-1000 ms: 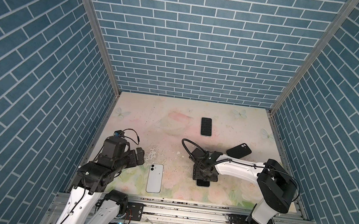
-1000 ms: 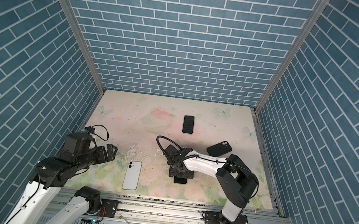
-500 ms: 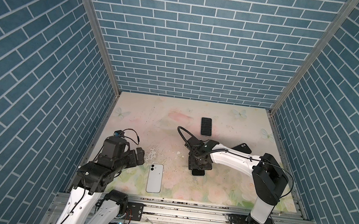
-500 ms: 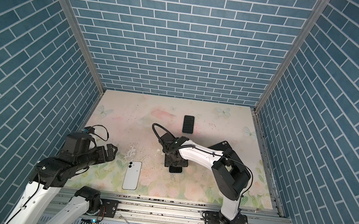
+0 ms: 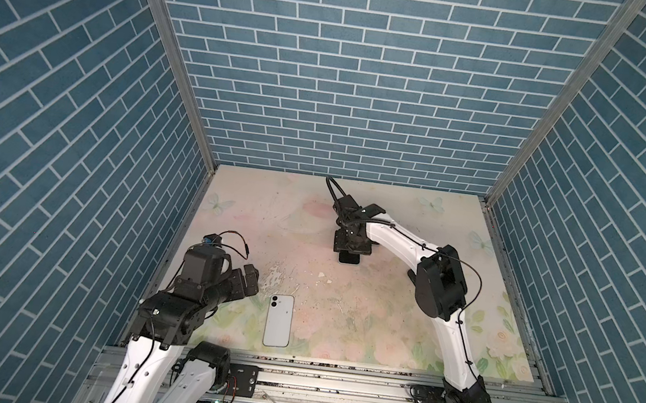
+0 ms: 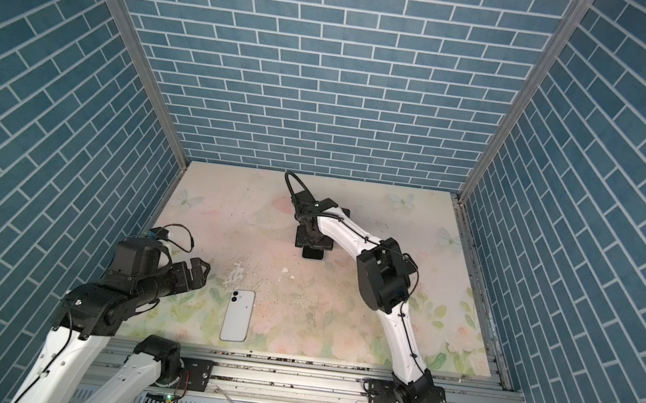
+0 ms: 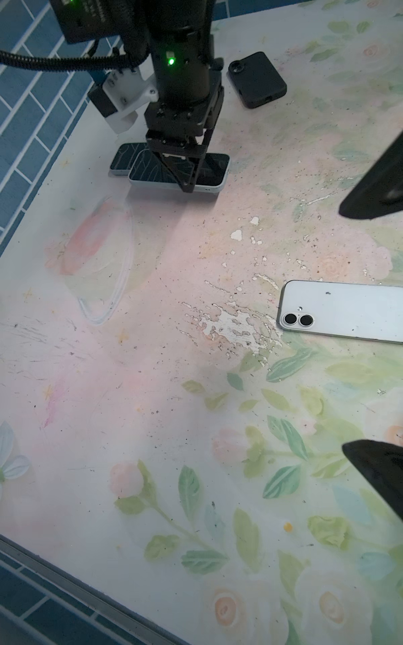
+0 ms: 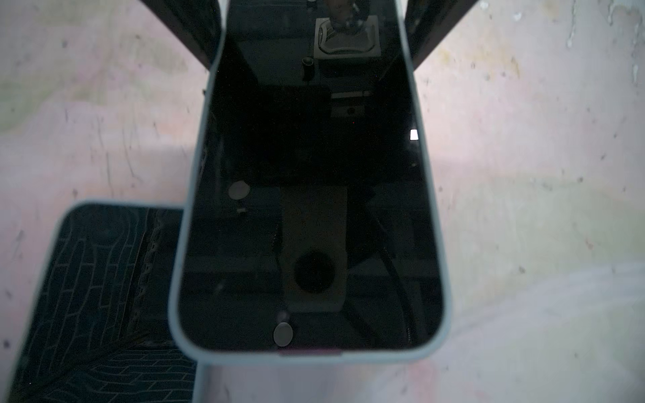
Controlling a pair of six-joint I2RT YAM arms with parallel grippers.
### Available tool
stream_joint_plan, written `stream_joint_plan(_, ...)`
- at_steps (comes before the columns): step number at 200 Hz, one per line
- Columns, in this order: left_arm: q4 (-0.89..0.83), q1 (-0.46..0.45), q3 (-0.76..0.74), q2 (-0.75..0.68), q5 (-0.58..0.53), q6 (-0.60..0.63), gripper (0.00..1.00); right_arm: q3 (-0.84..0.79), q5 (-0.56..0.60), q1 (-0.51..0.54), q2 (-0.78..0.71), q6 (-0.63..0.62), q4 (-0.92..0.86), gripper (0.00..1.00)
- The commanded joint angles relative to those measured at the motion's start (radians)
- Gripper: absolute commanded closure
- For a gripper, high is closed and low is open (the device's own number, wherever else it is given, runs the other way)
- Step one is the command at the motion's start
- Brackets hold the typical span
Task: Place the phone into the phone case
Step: 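Carry the cased phone farther from the robot and set it beside the black phone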
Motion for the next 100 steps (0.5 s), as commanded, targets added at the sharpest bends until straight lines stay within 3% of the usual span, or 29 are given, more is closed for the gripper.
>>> stream_joint_plan(1, 0.015, 0.014, -0.012, 0.001, 0.011, 0.013, 0.0, 0.171, 0.035, -0.019, 0.093, -0.052, -0.127, 0.25)
stream_joint_plan(35, 0.014, 0.023, -0.014, 0.014, 0.018, 0.014, 0.0, 0.419, 0.028, -0.049, 0.249, -0.055, -0.212, 0.25)
stream_joint_plan(100, 0.02, 0.031, -0.015, 0.023, 0.022, 0.015, 0.0, 0.427, -0.066, -0.068, 0.286, -0.054, -0.132, 0.21)
